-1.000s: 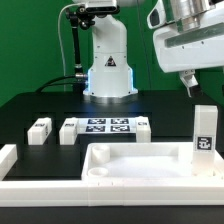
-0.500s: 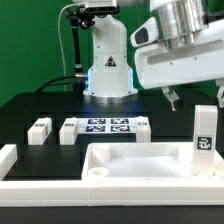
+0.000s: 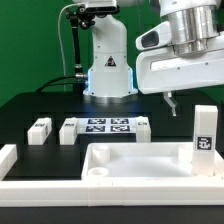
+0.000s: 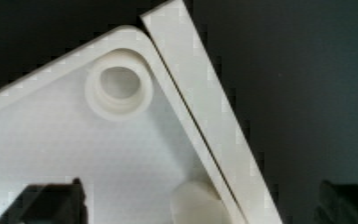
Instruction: Assemble desk
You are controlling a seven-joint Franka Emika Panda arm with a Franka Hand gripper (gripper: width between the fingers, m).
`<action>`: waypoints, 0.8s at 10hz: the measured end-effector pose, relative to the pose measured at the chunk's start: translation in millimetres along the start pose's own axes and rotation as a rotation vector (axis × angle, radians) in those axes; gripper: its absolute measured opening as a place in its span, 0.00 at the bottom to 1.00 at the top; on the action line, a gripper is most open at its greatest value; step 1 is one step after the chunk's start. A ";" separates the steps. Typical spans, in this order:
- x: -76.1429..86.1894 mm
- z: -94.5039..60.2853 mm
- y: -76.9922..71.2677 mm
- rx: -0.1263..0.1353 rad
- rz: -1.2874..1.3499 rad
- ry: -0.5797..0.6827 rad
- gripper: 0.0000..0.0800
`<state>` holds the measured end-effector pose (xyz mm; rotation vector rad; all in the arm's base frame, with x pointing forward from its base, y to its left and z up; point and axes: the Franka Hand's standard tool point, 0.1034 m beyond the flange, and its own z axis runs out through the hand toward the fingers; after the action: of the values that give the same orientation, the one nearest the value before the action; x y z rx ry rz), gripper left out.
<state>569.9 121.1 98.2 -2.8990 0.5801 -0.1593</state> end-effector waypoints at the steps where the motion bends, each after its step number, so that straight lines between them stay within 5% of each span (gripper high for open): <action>1: -14.1 8.1 13.3 -0.027 -0.115 -0.045 0.81; 2: -32.3 15.4 35.7 -0.063 -0.205 -0.115 0.81; 4: -41.4 25.7 74.8 -0.092 -0.375 -0.048 0.81; 8: -51.4 29.3 80.7 -0.101 -0.385 -0.138 0.81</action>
Offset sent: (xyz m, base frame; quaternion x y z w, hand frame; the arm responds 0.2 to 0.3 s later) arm -0.0507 -0.0479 -0.0354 0.0050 0.0964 -0.1802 0.9789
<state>496.8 72.5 50.1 -3.0563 0.0034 0.0212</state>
